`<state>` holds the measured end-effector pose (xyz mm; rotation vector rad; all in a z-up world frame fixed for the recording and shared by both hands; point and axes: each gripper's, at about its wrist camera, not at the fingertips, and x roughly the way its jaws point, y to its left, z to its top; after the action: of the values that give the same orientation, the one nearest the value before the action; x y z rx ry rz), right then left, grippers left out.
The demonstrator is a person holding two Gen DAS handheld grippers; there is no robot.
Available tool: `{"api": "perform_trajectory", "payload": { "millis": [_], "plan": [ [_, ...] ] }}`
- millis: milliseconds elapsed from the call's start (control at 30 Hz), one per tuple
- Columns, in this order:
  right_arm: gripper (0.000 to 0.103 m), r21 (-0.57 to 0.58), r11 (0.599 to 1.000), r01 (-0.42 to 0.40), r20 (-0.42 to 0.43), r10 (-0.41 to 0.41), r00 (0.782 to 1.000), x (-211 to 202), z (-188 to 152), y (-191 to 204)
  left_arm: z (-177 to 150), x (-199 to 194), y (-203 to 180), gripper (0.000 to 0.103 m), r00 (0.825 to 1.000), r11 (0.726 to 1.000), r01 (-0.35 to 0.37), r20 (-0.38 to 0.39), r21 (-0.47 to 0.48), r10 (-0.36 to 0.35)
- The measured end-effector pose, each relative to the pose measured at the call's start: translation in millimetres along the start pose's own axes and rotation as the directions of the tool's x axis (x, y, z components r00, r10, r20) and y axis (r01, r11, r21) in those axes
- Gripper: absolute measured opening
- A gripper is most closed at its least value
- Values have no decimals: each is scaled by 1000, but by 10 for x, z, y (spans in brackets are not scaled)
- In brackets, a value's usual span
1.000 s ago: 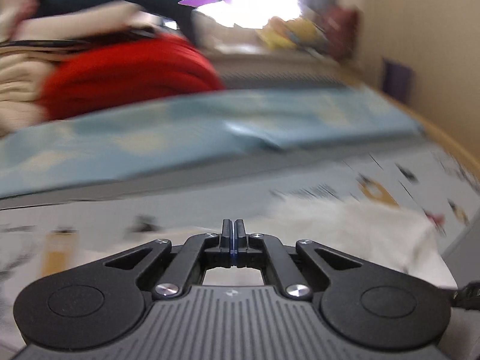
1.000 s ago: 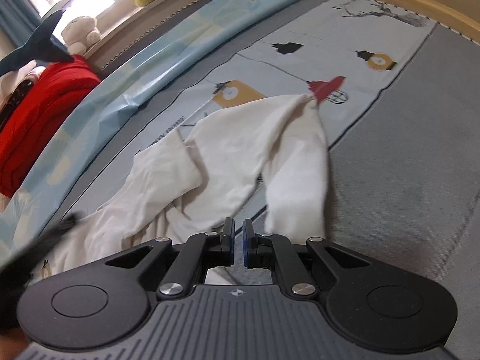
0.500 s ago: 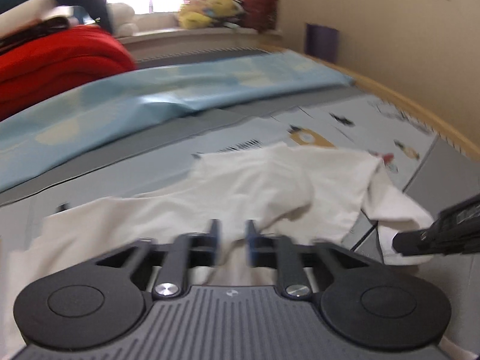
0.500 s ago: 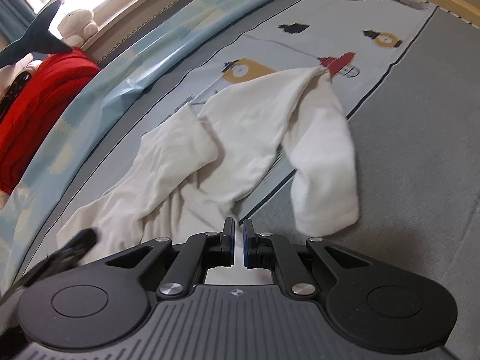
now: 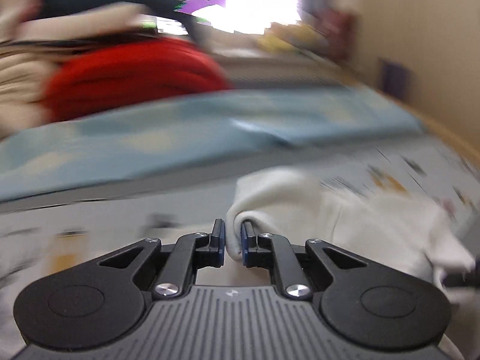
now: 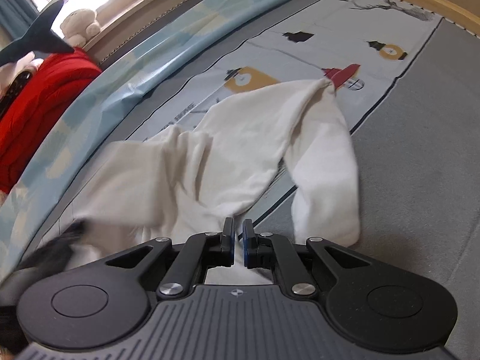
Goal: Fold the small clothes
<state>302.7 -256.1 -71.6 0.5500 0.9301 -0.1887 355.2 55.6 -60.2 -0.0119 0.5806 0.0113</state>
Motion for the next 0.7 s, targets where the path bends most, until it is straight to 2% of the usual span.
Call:
{"api": "perform_trajectory", "payload": {
  "millis": [67, 100, 133, 167, 200, 233, 267, 300, 333, 367, 400, 433, 467, 500, 533, 567, 600, 633, 667, 700],
  "plan": [
    [6, -11, 1000, 1, -14, -1, 1000, 33, -53, 37, 23, -317, 699, 11, 993, 985, -114, 8, -133, 116],
    [6, -13, 1000, 2, -24, -2, 1000, 54, -76, 54, -2, -474, 1075, 11, 983, 963, -177, 6, -204, 182],
    [6, -17, 1000, -2, -33, 2, 999, 74, -97, 72, -54, -631, 1448, 11, 965, 932, -252, 2, -260, 261],
    [6, -26, 1000, -4, -38, 3, 999, 86, -116, 97, -104, -771, 1758, 11, 940, 900, -326, 1, -290, 341],
    [6, -37, 999, -3, -37, 2, 999, 88, -134, 122, -198, -914, 2083, 11, 897, 853, -420, 3, -308, 443],
    [6, -51, 999, -3, -35, 1, 999, 87, -153, 150, -369, -1056, 2454, 12, 815, 770, -549, -7, -325, 579],
    [6, -64, 998, -4, -34, 1, 999, 88, -168, 174, -523, -1136, 2735, 12, 737, 677, -644, -49, -355, 674],
    [6, -76, 997, -4, -34, 2, 999, 90, -186, 196, -705, -1188, 3123, 15, 634, 525, -742, -184, -416, 751],
    [6, -84, 996, -3, -35, 0, 999, 91, -202, 213, -842, -1245, 3450, 15, 575, 391, -781, -314, -487, 756],
    [6, -93, 996, -1, -38, -2, 999, 98, -220, 229, -938, -1315, 3620, 15, 569, 328, -768, -349, -551, 745],
    [6, -100, 995, -2, -43, -2, 999, 106, -230, 237, -994, -1364, 3677, 15, 575, 307, -745, -339, -592, 745],
    [6, -106, 994, -4, -45, -1, 999, 117, -238, 247, -972, -1340, 3644, 15, 585, 333, -744, -323, -579, 744],
    [6, -112, 994, -1, -42, -4, 999, 123, -246, 256, -920, -1296, 3571, 17, 623, 400, -728, -296, -557, 724],
    [6, -119, 993, 8, -37, -13, 999, 129, -254, 266, -864, -1198, 3468, 25, 692, 485, -680, -261, -550, 673],
    [6, -121, 993, 14, -37, -19, 999, 140, -260, 270, -832, -1088, 3373, 32, 768, 562, -605, -230, -563, 597],
    [6, -118, 993, 14, -39, -19, 999, 154, -264, 267, -824, -947, 3279, 32, 848, 634, -509, -209, -582, 488],
    [6, -114, 993, 16, -41, -21, 999, 168, -266, 261, -828, -799, 3197, 32, 897, 683, -433, -207, -588, 390],
    [6, -112, 994, 21, -40, -25, 999, 177, -270, 252, -837, -626, 3085, 32, 930, 729, -368, -221, -577, 294],
    [6, -111, 994, 25, -39, -29, 999, 184, -275, 240, -855, -488, 2960, 32, 943, 770, -327, -240, -548, 230],
    [6, -106, 994, 29, -40, -33, 999, 189, -274, 218, -867, -329, 2827, 32, 948, 814, -293, -266, -501, 177]
  ]
}}
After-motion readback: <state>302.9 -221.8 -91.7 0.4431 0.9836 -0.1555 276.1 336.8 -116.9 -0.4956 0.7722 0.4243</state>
